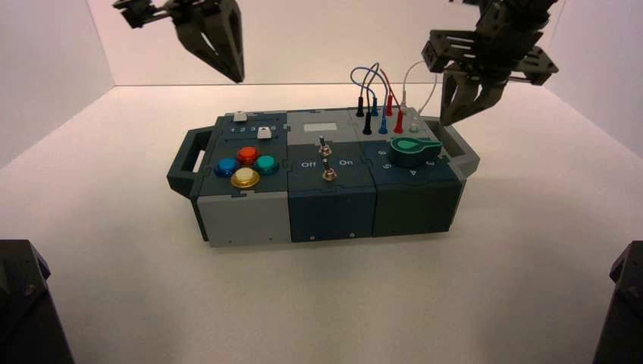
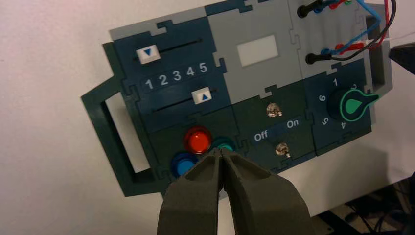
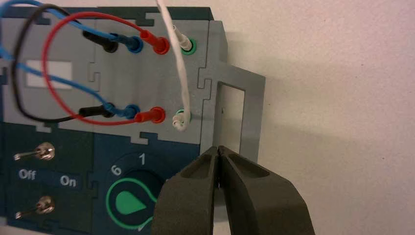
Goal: Flip the top switch on with the left gripper.
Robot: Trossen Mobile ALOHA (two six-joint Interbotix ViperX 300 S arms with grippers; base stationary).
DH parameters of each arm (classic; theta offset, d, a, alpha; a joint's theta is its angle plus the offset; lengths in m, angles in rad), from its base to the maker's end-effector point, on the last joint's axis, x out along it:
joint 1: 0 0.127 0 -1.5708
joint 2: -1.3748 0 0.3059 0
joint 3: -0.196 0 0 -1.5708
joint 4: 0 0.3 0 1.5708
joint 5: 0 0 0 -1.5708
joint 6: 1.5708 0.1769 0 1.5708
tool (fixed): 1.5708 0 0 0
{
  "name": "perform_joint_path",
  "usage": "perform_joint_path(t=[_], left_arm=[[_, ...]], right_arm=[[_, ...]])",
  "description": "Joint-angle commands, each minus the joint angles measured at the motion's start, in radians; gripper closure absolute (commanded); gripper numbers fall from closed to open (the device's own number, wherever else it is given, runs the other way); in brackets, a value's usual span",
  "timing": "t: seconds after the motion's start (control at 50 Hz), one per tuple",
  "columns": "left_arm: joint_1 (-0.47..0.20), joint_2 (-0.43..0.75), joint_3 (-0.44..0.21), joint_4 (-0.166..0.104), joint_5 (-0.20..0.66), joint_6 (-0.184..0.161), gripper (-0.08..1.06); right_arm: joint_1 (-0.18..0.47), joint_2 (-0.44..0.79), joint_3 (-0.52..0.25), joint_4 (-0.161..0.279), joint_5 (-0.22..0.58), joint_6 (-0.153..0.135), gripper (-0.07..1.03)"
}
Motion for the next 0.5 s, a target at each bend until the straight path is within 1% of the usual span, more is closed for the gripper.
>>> perform_joint_path(t=[0.02,0.14,0.5], left_arm=[[-0.014,0.020,-0.046,-0.003,0.009,-0.009,1.01],[-0.020,0.057,-0.061,-0.003,0.018,-0.017,1.01],[-0.049,0.114,-0.066,-0.003,0.034,-0.028,1.01]], right_arm=[[-0.002,0.020,-0.038,-0.003,-0.005,0.000,0.98],[-0.003,0.060,-0.057,-0.011,-0.003,0.000,0.99],[-0.009,0.172,-0.087,-0.035,0.000,-0.002,0.98]])
